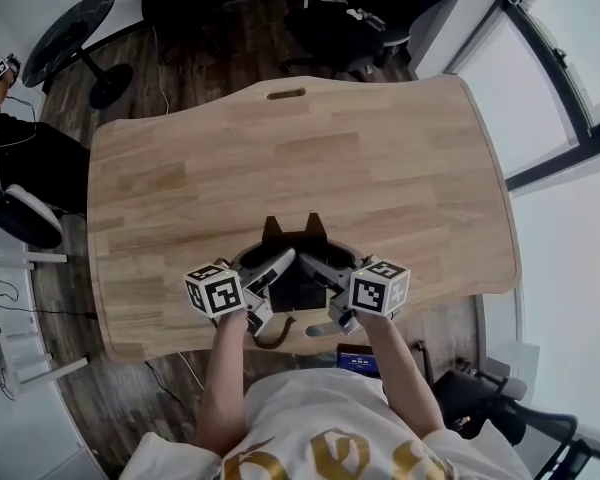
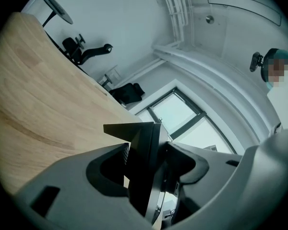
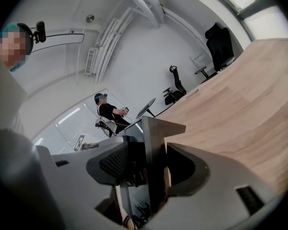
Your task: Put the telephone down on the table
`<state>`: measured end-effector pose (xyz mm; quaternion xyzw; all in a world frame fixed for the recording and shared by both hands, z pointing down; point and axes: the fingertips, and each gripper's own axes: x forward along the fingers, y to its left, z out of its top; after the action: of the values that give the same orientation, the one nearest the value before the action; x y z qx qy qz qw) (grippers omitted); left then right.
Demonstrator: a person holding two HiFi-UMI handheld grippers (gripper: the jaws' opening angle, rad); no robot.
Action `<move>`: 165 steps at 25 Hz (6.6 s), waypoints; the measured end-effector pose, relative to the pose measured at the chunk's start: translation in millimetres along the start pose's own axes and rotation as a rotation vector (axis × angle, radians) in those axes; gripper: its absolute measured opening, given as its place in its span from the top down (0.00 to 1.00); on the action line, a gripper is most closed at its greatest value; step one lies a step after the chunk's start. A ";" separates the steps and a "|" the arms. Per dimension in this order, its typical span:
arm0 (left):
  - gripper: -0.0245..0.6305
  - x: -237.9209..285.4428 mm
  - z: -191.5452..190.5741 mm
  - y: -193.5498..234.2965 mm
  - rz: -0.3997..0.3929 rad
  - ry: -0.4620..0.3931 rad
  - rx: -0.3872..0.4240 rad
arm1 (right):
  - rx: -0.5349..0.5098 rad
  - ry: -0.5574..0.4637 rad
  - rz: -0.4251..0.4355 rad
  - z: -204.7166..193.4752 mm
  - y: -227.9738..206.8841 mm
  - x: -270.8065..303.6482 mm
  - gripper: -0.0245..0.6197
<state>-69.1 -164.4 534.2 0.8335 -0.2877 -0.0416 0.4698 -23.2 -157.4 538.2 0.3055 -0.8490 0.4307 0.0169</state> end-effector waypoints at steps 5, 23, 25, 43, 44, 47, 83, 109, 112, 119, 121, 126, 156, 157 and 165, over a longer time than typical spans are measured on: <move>0.61 12.3 -0.7 23.3 0.020 0.017 -0.039 | 0.039 0.033 -0.006 -1.9 -22.0 13.6 0.61; 0.61 46.4 16.7 83.2 0.050 0.031 -0.127 | 0.088 0.112 -0.008 10.8 -76.6 58.5 0.61; 0.61 48.6 18.3 86.7 0.051 0.032 -0.132 | 0.089 0.117 -0.009 11.9 -80.0 61.3 0.61; 0.61 68.2 39.3 115.4 0.061 0.031 -0.163 | 0.104 0.128 -0.020 29.9 -105.6 87.0 0.61; 0.61 68.6 39.8 116.7 0.062 0.029 -0.166 | 0.103 0.129 -0.021 30.2 -106.5 88.1 0.61; 0.61 69.2 40.9 119.9 0.063 0.026 -0.176 | 0.103 0.132 -0.020 30.9 -108.4 90.8 0.61; 0.58 70.1 43.1 135.8 0.193 -0.014 -0.233 | 0.108 0.145 -0.110 29.0 -121.3 95.8 0.60; 0.95 -5.7 75.4 53.8 0.284 -0.172 0.063 | -0.218 -0.090 -0.257 64.2 -40.2 16.9 0.93; 0.95 -10.7 74.4 43.1 0.299 -0.164 0.120 | -0.246 -0.097 -0.260 62.6 -31.4 14.0 0.93; 0.95 -22.4 61.9 15.3 0.311 -0.148 0.265 | -0.351 -0.097 -0.294 54.7 -12.8 -0.4 0.93; 0.95 -26.1 58.8 6.0 0.307 -0.153 0.310 | -0.404 -0.099 -0.306 52.5 -3.7 -5.5 0.93; 0.95 -34.8 52.1 -12.2 0.306 -0.172 0.361 | -0.442 -0.142 -0.311 49.2 16.3 -21.8 0.93; 0.95 -64.6 52.6 -66.5 0.375 -0.259 0.541 | -0.472 -0.244 -0.296 53.5 56.8 -63.9 0.94; 0.95 -63.3 51.6 -64.6 0.380 -0.249 0.543 | -0.468 -0.244 -0.298 53.6 54.9 -63.8 0.94; 0.95 -58.0 51.9 -49.8 0.419 -0.217 0.537 | -0.454 -0.231 -0.294 55.5 45.8 -56.9 0.94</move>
<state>-113.0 -154.1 453.5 0.8411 -0.5010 0.0446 0.1990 11.7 -149.6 453.7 0.4607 -0.8666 0.1851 0.0503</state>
